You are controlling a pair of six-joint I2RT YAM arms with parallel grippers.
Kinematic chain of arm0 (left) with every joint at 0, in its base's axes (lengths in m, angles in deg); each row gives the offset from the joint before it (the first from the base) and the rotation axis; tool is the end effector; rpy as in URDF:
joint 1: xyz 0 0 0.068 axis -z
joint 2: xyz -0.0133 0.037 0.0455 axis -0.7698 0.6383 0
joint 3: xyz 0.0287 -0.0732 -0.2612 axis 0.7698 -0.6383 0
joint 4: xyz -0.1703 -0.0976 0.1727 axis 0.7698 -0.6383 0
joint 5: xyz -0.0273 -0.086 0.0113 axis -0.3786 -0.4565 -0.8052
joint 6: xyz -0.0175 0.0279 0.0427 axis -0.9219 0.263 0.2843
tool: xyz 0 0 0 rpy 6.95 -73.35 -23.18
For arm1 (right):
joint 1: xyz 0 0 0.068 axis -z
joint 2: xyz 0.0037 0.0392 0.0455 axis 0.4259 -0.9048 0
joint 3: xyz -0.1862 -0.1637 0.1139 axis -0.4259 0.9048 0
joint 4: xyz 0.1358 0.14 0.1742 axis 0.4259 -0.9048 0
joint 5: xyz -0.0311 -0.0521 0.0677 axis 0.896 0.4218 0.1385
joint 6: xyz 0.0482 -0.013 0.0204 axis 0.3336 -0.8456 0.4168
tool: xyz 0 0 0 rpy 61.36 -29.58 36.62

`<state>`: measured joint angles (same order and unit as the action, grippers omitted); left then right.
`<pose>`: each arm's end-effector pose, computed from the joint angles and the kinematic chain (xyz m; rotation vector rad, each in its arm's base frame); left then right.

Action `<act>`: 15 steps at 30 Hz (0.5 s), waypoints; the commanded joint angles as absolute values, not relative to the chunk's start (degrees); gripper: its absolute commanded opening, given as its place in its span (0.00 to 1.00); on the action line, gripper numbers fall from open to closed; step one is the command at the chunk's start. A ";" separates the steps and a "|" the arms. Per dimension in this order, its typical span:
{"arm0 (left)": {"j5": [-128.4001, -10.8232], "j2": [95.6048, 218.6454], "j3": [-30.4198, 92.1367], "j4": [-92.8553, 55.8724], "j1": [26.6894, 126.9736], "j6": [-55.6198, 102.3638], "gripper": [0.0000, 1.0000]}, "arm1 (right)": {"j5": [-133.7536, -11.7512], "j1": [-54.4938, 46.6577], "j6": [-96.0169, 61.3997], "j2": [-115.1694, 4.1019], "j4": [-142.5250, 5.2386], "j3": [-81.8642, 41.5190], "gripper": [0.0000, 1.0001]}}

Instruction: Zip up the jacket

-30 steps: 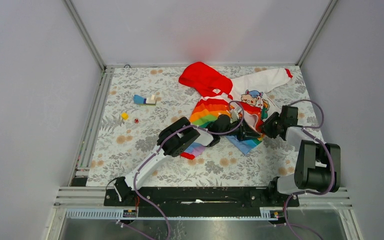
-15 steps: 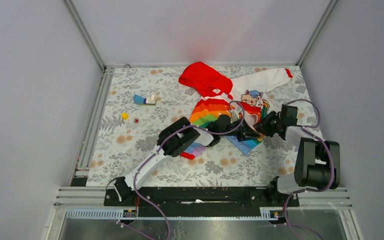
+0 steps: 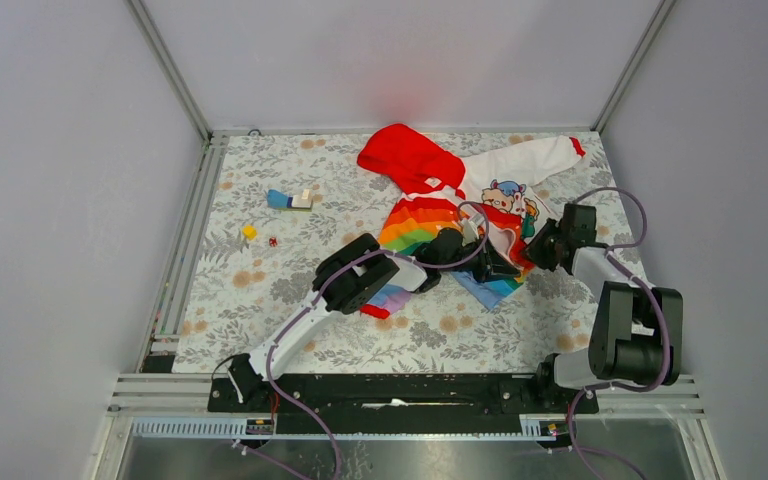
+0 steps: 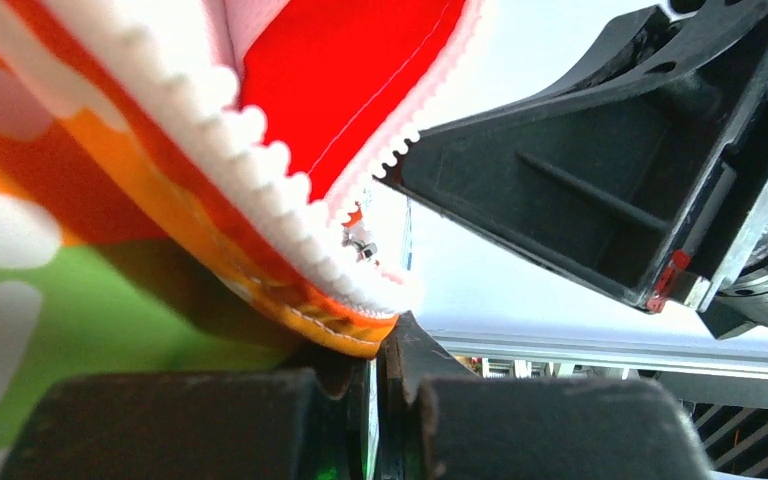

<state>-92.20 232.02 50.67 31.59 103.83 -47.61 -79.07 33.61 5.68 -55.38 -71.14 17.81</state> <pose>0.3024 -0.4393 0.0561 -0.0240 2.2397 -2.0355 0.2712 -0.0314 0.1713 0.6735 2.3032 0.4665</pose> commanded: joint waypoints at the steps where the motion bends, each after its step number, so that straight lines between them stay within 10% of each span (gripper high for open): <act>1: -89.69 233.60 47.49 15.71 103.52 -48.12 0.00 | -72.71 32.04 0.96 -58.03 -75.98 13.53 0.23; 15: -90.64 234.47 48.61 16.40 103.59 -48.66 0.00 | -76.92 29.60 1.10 -60.97 -74.38 15.85 0.31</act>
